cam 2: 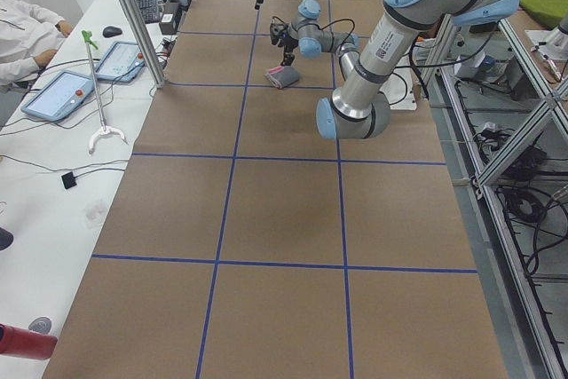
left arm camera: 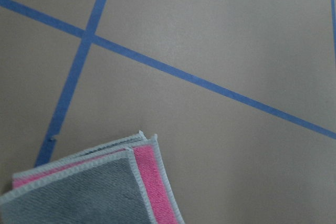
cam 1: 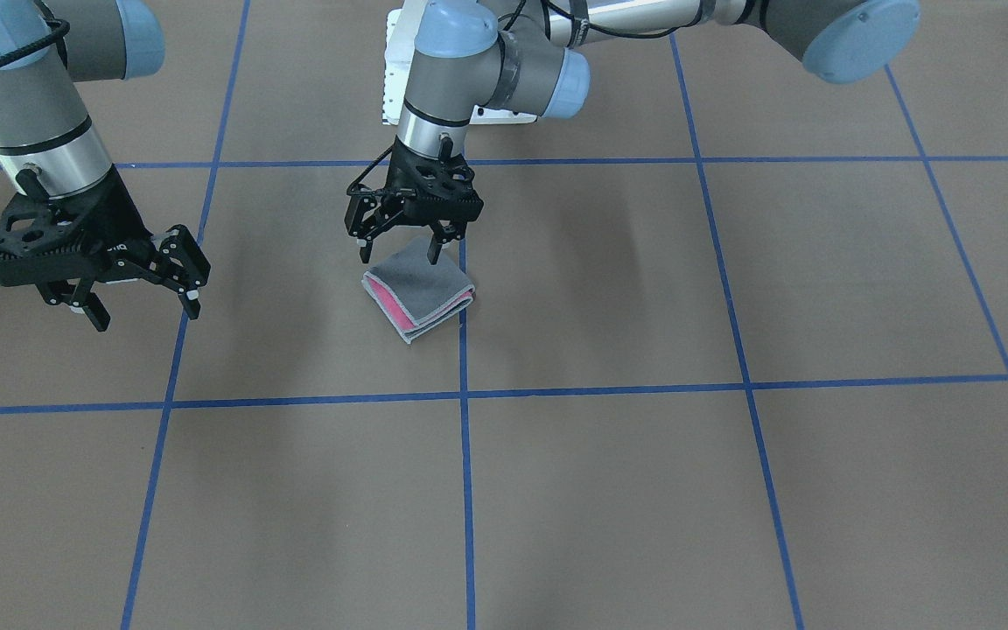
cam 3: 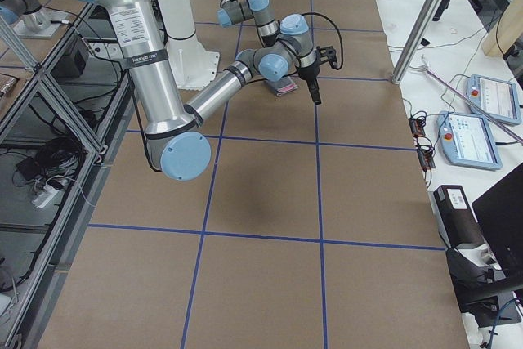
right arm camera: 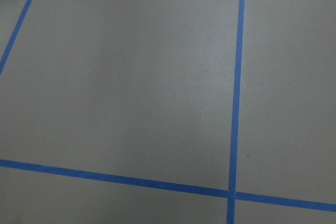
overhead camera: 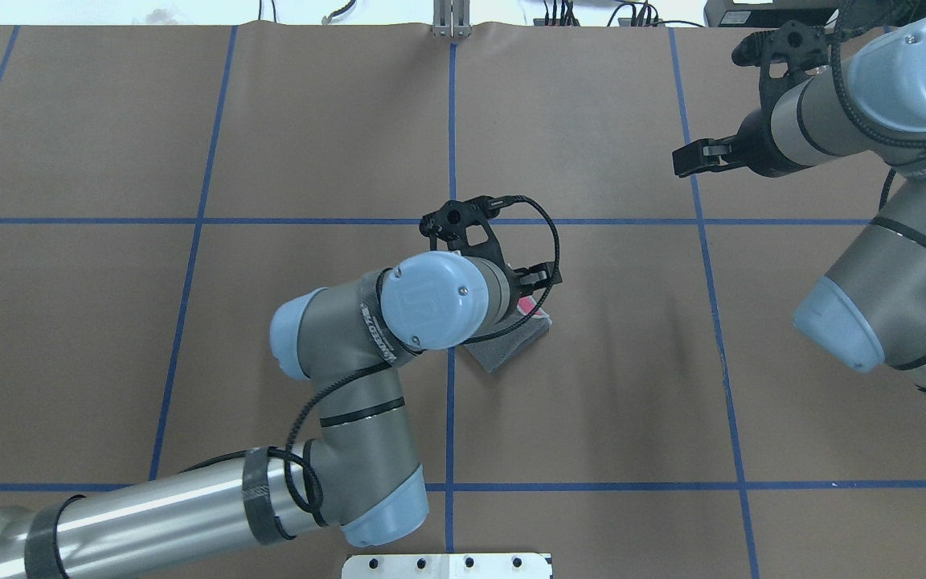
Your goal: Fold towel twice with both arms
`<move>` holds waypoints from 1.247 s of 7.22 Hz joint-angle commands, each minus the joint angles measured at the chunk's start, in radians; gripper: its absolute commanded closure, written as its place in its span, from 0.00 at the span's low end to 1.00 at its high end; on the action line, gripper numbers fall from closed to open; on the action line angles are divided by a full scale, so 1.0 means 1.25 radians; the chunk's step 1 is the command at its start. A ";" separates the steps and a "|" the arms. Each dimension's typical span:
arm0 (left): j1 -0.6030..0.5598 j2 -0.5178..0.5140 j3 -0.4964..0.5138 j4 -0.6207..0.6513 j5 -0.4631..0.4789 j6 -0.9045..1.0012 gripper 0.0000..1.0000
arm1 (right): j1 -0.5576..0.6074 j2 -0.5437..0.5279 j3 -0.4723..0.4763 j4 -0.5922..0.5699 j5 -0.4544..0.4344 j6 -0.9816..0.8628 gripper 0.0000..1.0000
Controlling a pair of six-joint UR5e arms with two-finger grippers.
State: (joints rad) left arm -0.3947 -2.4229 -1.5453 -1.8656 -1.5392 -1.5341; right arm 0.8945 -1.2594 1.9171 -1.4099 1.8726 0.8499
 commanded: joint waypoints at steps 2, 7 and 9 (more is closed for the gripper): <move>-0.124 0.114 -0.287 0.392 -0.101 0.301 0.00 | 0.134 -0.093 -0.023 -0.001 0.107 -0.199 0.00; -0.540 0.441 -0.401 0.424 -0.344 0.936 0.00 | 0.529 -0.195 -0.263 0.003 0.307 -0.804 0.00; -0.730 0.521 -0.348 0.422 -0.468 1.207 0.00 | 0.629 -0.217 -0.355 0.005 0.335 -0.888 0.00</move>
State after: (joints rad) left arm -1.1576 -1.8397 -2.0216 -1.3340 -2.0285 -0.2415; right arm 1.5979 -1.5137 1.5418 -1.4046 2.2700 -0.1932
